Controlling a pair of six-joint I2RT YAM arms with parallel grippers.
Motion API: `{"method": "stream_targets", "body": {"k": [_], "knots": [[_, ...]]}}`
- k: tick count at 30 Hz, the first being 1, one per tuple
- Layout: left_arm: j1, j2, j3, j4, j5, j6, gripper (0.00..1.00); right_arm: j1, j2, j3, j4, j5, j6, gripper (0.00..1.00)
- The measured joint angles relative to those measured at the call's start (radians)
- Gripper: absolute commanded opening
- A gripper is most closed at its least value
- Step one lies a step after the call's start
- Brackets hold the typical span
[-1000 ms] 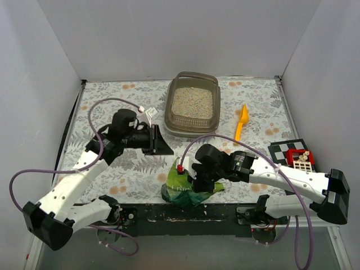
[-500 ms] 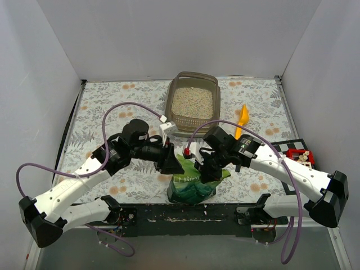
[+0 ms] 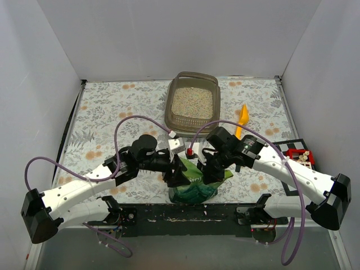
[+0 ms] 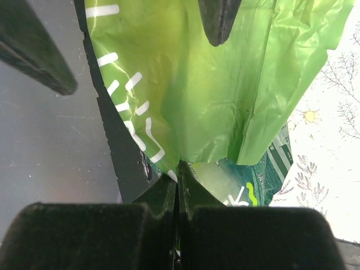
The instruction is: Fill the litter box with clean litter
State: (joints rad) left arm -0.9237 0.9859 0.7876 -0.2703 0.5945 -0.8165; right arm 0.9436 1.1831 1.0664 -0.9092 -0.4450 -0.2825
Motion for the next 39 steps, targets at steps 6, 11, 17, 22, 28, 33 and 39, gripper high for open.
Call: {"method": "stream_targets", "body": {"k": [6,11,17,22,28,33,39], "knots": [[-0.034,0.000,-0.102,0.113,-0.031,0.008,0.68,-0.001,-0.023,-0.028,0.017,-0.003,0.021,0.01],[-0.058,0.009,-0.150,0.200,-0.048,0.010,0.67,-0.001,-0.026,-0.034,0.023,-0.006,0.033,0.01],[-0.080,0.033,-0.206,0.272,-0.077,0.022,0.17,-0.003,-0.026,-0.037,0.018,-0.006,0.043,0.01],[-0.093,0.029,-0.201,0.270,-0.143,0.061,0.00,-0.023,-0.026,-0.037,0.026,0.000,0.043,0.01],[-0.108,-0.026,-0.153,0.167,-0.289,0.153,0.00,-0.035,-0.018,-0.001,0.063,0.010,0.043,0.01],[-0.079,-0.053,-0.043,0.026,-0.356,0.278,0.00,-0.043,0.060,0.139,0.040,0.051,0.050,0.01],[0.051,-0.057,-0.011,-0.021,-0.304,0.359,0.00,-0.048,0.135,0.205,0.104,0.098,0.074,0.01]]}}
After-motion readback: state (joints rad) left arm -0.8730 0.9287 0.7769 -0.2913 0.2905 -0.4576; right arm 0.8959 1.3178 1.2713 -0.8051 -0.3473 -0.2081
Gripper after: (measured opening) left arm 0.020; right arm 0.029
